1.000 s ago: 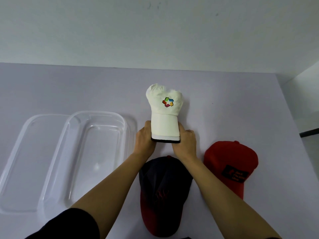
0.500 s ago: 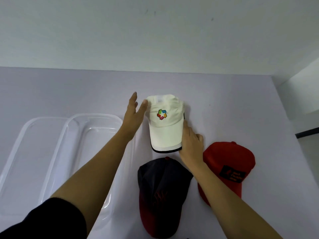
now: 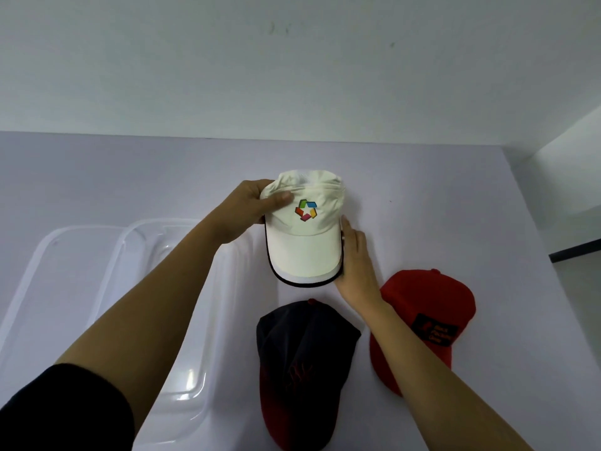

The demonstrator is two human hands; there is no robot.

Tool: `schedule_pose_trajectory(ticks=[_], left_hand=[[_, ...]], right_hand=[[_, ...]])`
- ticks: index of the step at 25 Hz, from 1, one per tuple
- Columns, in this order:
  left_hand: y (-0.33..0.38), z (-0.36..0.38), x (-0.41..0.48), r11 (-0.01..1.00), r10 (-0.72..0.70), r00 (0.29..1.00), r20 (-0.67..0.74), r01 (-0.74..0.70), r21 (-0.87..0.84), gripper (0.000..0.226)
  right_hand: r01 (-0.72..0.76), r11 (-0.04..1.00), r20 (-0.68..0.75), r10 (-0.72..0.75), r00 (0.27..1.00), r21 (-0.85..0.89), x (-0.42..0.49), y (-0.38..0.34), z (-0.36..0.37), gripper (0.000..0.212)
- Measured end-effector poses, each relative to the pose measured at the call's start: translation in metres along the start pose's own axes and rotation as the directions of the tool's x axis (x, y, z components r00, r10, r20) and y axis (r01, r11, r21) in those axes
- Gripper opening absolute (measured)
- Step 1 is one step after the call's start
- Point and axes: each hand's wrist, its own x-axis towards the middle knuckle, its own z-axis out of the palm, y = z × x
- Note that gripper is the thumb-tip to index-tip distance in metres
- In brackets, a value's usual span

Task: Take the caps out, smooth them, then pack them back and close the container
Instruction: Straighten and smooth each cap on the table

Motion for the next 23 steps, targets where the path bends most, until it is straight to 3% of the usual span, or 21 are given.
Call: schedule_pose_trajectory(ticks=[1, 2, 4, 6, 8, 10, 13, 15, 19, 20, 23], left_hand=[[-0.001, -0.004, 0.0, 1.0, 0.01, 1.0, -0.022, -0.011, -0.02, 0.018], [0.0, -0.007, 0.0, 0.999, 0.02, 0.999, -0.039, -0.021, -0.035, 0.016], [0.002, -0.009, 0.0, 0.998, 0.041, 0.998, -0.056, -0.044, -0.047, 0.014], [0.006, -0.006, 0.0, 0.998, 0.056, 0.995, -0.078, -0.058, -0.029, 0.017], [0.007, -0.002, 0.002, 0.995, 0.088, 0.989, -0.121, -0.081, 0.061, 0.024], [0.007, 0.001, 0.005, 0.972, 0.148, 0.967, -0.209, -0.102, 0.213, 0.028], [0.006, 0.003, 0.008, 0.92, 0.21, 0.922, -0.326, -0.074, 0.384, 0.024], [0.011, 0.004, 0.008, 0.892, 0.169, 0.949, -0.266, -0.032, 0.451, 0.029], [0.023, 0.01, 0.016, 0.681, 0.224, 0.965, -0.133, -0.057, 0.73, 0.047], [0.026, 0.012, 0.017, 0.688, 0.236, 0.963, -0.132, -0.07, 0.722, 0.046], [0.03, 0.013, 0.019, 0.853, 0.143, 0.982, -0.122, -0.06, 0.519, 0.034]], right_hand=[[-0.115, 0.97, 0.053, 0.107, 0.993, 0.213, 0.005, -0.003, -0.004, 0.078], [-0.268, 0.869, 0.093, 0.253, 0.963, 0.416, 0.011, -0.003, -0.007, 0.068], [-0.499, 0.522, 0.249, 0.476, 0.844, 0.692, 0.022, -0.007, -0.013, 0.055], [-0.582, 0.246, 0.47, 0.39, 0.792, 0.775, 0.03, -0.015, -0.019, 0.066], [-0.58, 0.113, 0.551, 0.209, 0.808, 0.807, 0.032, -0.024, -0.023, 0.072], [-0.581, 0.088, 0.558, 0.195, 0.807, 0.809, 0.031, -0.029, -0.021, 0.06], [-0.59, 0.099, 0.523, 0.362, 0.772, 0.802, 0.029, -0.028, -0.012, 0.046], [-0.577, 0.081, 0.5, 0.411, 0.763, 0.813, 0.028, -0.027, -0.006, 0.046], [-0.531, 0.096, 0.413, 0.519, 0.748, 0.842, 0.029, -0.034, -0.004, 0.045], [-0.522, 0.107, 0.385, 0.554, 0.738, 0.846, 0.031, -0.035, -0.005, 0.042], [-0.519, 0.139, 0.332, 0.625, 0.706, 0.843, 0.034, -0.038, -0.008, 0.035]])
